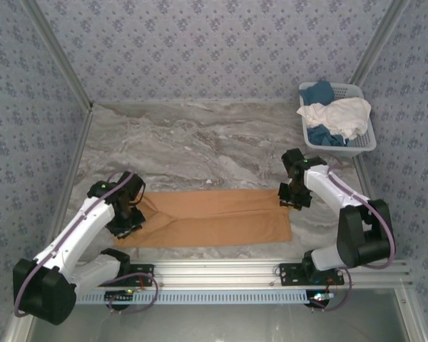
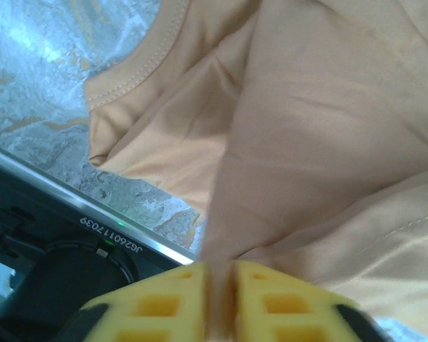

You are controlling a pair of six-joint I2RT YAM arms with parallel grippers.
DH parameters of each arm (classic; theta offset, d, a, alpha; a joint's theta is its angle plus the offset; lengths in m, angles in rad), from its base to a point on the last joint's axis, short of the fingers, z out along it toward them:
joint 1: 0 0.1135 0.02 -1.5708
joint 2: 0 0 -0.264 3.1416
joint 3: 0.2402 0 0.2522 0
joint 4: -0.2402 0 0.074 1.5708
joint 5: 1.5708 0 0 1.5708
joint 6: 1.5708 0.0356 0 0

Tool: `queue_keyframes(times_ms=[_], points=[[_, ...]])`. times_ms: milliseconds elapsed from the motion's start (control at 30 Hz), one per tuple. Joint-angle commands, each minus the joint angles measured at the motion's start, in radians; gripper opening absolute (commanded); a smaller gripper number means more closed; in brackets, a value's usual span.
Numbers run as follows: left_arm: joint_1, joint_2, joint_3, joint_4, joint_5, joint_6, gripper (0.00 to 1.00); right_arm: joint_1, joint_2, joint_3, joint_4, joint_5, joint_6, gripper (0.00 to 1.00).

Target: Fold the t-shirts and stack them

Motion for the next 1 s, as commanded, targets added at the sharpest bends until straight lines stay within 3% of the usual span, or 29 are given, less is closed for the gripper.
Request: queue_keyframes(times_ms=[0, 167, 400, 533, 767, 967], points=[[-0.006, 0.003, 0.084, -0.037, -0.044, -0.005, 0.32, 0.002, -0.073, 0.033, -0.088, 0.049, 0.036, 0.31], [0.019, 0.061, 0.19, 0.005, -0.089, 0.033, 0.37, -0.018, -0.055, 0.058, -0.029, 0.01, 0.036, 0.31], [0.246, 0.234, 0.201, 0.252, 0.052, 0.144, 0.35, -0.013, 0.069, 0.062, 0.145, -0.144, 0.065, 0.25], [0.331, 0.373, 0.2, 0.374, 0.1, 0.212, 0.34, -0.027, 0.15, 0.077, 0.182, -0.141, 0.066, 0.27], [0.396, 0.534, 0.218, 0.495, 0.095, 0.294, 0.34, -0.066, 0.276, 0.113, 0.197, -0.134, 0.065, 0.31], [0.427, 0.609, 0.211, 0.5, 0.025, 0.35, 0.15, -0.112, 0.337, 0.126, 0.183, -0.093, 0.068, 0.27]])
